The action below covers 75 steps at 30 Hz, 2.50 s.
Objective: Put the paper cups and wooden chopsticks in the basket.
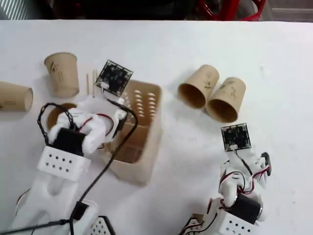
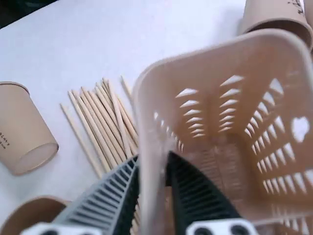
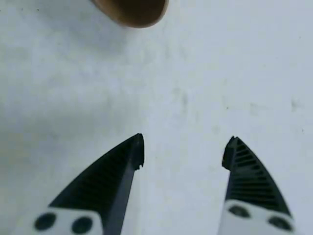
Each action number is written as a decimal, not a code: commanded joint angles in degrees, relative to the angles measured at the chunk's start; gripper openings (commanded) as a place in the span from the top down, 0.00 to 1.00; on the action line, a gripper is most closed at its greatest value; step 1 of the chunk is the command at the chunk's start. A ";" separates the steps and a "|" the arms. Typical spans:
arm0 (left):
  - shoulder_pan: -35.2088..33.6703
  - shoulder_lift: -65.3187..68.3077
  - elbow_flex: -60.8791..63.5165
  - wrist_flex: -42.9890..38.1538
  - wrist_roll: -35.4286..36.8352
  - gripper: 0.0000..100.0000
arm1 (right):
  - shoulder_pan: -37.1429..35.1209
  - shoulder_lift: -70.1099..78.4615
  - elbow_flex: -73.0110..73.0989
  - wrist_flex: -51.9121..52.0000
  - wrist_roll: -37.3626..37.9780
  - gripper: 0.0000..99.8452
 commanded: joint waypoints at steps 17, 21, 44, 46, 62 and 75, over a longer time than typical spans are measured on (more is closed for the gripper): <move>2.86 -0.13 8.18 -32.44 31.03 0.98 | 0.31 -0.40 0.09 0.75 0.62 0.73; 2.86 -0.04 7.38 -29.71 36.75 0.98 | 0.31 -0.40 0.44 0.57 0.62 0.73; -5.49 -25.19 4.57 -20.75 15.82 0.80 | 0.40 -0.04 -5.98 3.30 5.89 0.73; -8.04 -33.19 4.22 -18.02 13.98 0.80 | 0.40 -0.04 -7.74 3.65 5.89 0.73; -40.22 -48.04 31.03 -6.51 12.31 0.80 | -12.26 25.54 -44.13 11.65 4.04 0.73; -43.56 -48.13 38.42 -11.96 12.31 0.80 | -45.14 82.59 -98.02 22.29 -24.00 0.73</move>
